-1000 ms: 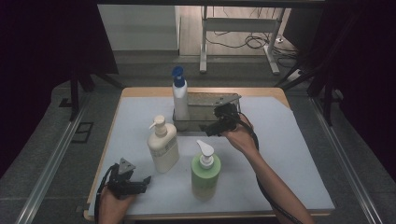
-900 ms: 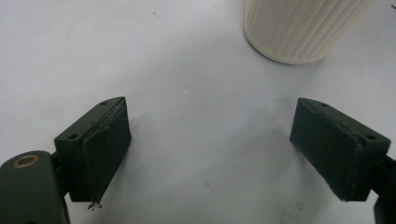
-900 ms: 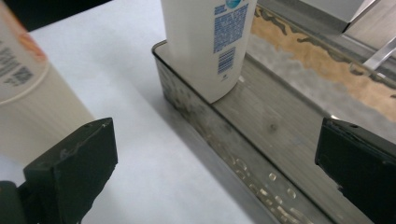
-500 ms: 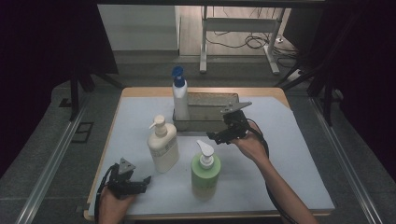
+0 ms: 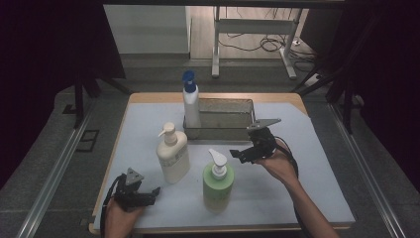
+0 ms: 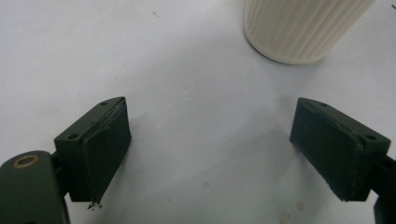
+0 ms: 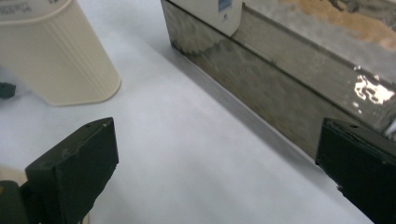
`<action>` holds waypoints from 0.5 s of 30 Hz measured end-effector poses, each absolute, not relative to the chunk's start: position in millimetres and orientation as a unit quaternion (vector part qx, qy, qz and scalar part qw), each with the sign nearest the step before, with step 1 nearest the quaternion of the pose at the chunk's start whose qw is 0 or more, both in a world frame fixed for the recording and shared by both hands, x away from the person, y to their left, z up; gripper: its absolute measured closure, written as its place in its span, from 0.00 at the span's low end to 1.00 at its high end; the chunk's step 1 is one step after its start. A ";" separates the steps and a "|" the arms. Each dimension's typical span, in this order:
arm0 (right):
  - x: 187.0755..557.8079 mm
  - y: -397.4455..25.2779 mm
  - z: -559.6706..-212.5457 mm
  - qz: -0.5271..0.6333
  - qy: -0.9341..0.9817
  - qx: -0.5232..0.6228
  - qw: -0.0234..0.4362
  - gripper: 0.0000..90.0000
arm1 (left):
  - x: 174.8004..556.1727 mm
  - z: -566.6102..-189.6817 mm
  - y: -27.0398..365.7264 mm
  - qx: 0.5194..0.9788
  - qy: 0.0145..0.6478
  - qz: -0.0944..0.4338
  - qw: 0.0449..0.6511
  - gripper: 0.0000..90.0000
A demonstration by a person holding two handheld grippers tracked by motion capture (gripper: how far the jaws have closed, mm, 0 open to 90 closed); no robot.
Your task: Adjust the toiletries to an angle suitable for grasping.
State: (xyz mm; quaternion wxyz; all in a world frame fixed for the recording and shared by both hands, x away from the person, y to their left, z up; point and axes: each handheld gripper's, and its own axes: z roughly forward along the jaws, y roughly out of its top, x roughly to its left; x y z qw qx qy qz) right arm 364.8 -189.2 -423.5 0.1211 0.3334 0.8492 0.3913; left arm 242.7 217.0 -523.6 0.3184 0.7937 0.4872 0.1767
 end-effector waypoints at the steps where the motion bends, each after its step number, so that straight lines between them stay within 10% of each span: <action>1: 362.4 -192.5 -424.4 0.391 0.849 0.334 0.122 0.00 | 242.7 -523.6 217.0 0.794 0.487 0.177 0.318 0.14; 15: 328.7 -217.8 -439.4 0.381 0.855 0.336 0.104 0.00 | 242.7 -523.6 216.9 0.794 0.487 0.177 0.318 0.14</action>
